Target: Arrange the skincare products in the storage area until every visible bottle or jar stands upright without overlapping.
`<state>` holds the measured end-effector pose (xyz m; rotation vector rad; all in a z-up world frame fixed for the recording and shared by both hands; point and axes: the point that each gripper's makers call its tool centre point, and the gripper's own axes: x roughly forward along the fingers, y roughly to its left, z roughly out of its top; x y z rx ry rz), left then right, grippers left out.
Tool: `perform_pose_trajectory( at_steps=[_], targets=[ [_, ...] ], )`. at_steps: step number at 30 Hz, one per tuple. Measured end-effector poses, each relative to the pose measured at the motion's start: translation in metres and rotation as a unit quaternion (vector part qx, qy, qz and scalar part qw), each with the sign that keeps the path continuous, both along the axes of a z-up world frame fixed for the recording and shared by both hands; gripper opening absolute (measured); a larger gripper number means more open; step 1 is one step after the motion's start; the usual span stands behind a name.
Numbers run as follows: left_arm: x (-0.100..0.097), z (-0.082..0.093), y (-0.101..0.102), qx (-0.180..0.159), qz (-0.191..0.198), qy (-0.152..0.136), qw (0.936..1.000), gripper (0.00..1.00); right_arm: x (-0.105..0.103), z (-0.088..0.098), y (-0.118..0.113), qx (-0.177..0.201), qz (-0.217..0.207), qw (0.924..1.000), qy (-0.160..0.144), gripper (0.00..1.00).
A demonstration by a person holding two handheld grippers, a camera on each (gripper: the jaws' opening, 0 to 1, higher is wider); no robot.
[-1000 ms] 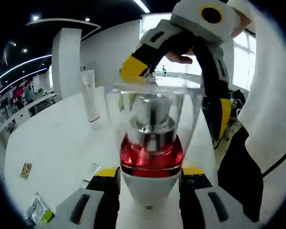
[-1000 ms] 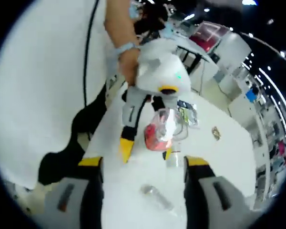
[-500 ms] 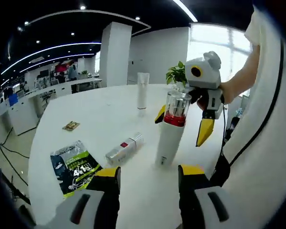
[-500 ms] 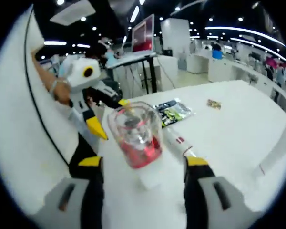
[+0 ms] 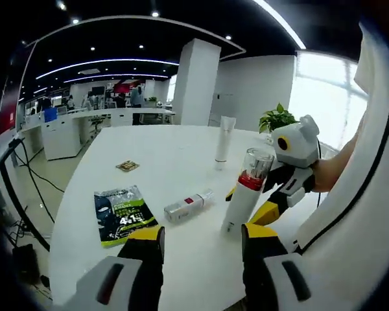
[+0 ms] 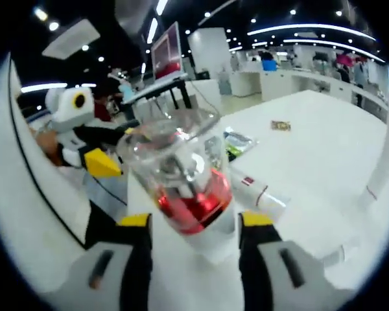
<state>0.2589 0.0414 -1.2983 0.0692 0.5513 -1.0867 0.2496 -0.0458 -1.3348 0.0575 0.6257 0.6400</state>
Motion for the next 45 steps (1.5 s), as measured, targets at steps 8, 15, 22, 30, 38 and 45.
perform_pose_trajectory(
  at_steps=[8, 15, 22, 30, 38, 45],
  targets=[
    [0.013, 0.010, 0.007, 0.001, 0.010, -0.007, 0.9999, 0.48, 0.007, -0.004, -0.007, -0.006, -0.034, 0.9994, -0.001, 0.38],
    [0.012, 0.011, 0.003, -0.003, 0.004, -0.007, 1.0000, 0.46, 0.008, -0.005, -0.008, -0.042, -0.010, 0.9990, -0.010, 0.33],
    [0.001, 0.012, 0.005, -0.003, -0.001, -0.004, 1.0000, 0.45, 0.005, 0.003, -0.008, -0.031, 0.004, 0.9993, -0.020, 0.31],
    [0.002, 0.013, 0.007, 0.002, 0.002, -0.001, 1.0000, 0.44, 0.011, 0.035, -0.022, -0.011, -0.016, 0.9988, -0.045, 0.32],
    [0.013, 0.025, -0.011, -0.014, 0.003, -0.004, 0.9999, 0.45, 0.015, 0.072, -0.093, -0.011, -0.085, 0.9934, -0.076, 0.32],
    [0.009, 0.026, -0.022, -0.010, -0.009, 0.001, 0.9999, 0.45, 0.012, 0.086, -0.179, -0.032, -0.158, 0.9832, -0.085, 0.32]
  ],
)
